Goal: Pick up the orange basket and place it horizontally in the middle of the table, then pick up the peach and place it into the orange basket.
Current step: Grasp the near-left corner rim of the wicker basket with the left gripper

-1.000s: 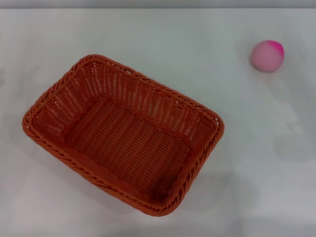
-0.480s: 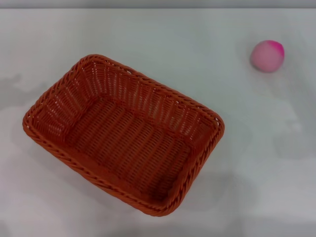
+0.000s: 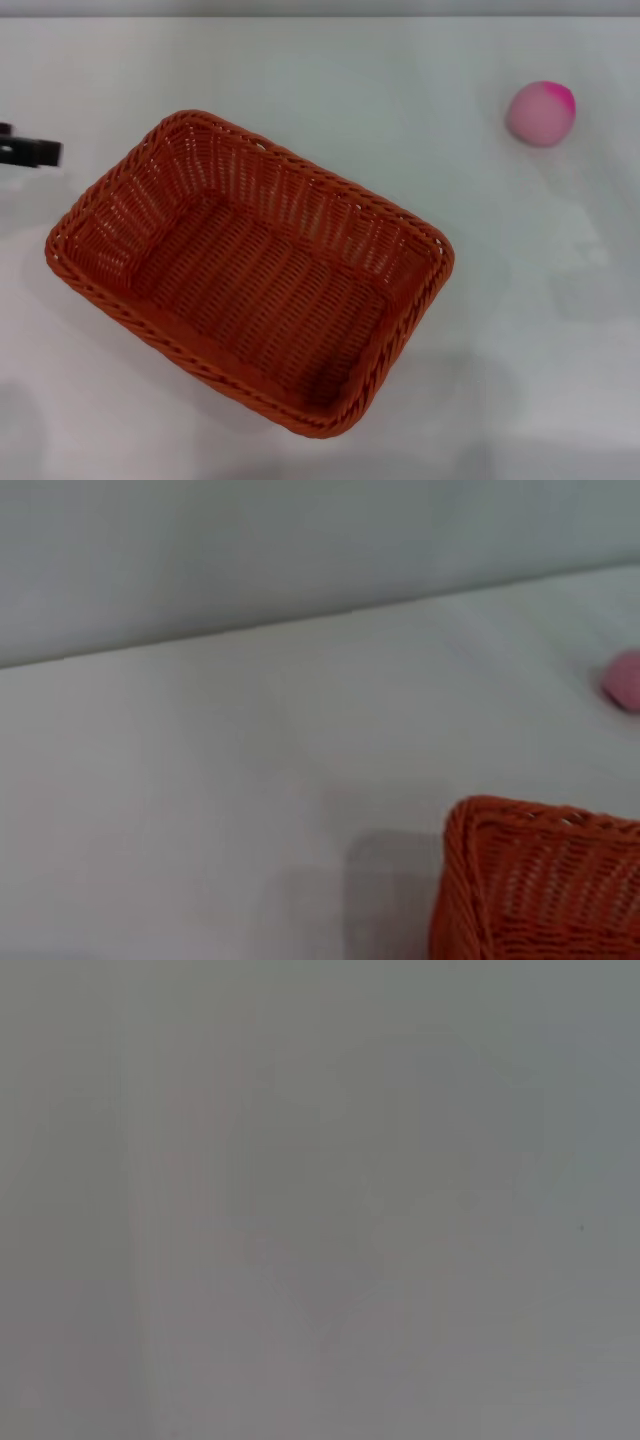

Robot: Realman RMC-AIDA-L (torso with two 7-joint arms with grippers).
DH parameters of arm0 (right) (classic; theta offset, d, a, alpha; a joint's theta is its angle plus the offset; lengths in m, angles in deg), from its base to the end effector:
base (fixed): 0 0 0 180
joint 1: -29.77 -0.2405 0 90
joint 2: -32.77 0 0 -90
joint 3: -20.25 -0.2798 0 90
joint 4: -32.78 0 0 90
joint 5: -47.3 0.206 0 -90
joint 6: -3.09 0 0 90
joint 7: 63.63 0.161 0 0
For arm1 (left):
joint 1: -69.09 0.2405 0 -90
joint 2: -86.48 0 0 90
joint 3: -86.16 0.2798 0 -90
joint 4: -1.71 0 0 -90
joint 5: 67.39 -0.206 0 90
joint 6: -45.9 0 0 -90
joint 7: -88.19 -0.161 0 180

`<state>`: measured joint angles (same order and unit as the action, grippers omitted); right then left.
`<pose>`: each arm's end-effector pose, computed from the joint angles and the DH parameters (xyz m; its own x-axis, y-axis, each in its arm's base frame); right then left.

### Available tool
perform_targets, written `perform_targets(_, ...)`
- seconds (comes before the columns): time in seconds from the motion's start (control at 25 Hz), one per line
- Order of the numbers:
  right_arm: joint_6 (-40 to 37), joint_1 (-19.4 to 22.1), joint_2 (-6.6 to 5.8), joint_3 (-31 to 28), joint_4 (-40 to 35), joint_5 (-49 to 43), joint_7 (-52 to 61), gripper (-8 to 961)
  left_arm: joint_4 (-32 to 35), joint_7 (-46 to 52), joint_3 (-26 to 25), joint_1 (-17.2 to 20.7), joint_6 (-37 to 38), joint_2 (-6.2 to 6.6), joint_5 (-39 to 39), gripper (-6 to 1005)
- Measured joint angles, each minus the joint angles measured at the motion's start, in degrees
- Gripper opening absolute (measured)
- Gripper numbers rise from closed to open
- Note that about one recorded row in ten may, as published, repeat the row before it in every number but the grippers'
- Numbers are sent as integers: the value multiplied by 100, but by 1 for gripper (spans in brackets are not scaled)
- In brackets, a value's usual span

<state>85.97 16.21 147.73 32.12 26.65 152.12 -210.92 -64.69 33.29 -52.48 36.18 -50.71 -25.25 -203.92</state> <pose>0.4152 0.2693 0.0581 0.6102 0.0882 -0.7873 -0.7827 -0.0866 -0.6164 -0.2765 0.3759 0.0896 0.6733 0.7100 0.2062 0.7312 -0.5980 -0.3283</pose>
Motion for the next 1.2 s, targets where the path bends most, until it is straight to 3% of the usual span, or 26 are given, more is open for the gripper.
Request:
perform_targets(0.2,1,2,0,0,7,4,-2,858,160,-4,678,-97,373,-164,-61,830)
perform_targets(0.56,1,1,0,0,8,4,-2,857,776,-13,918,-370,945,-451,-483,818)
perform_targets(0.84,-47,-55,-1,0,8,3,-2,857,1267,-12,1102,-559,1236,-535,-652,809)
perform_targets(1.2,-124,-86,0,0,8,3,-2,858,1231,-9,1137,-614,1305,-578,-737,798)
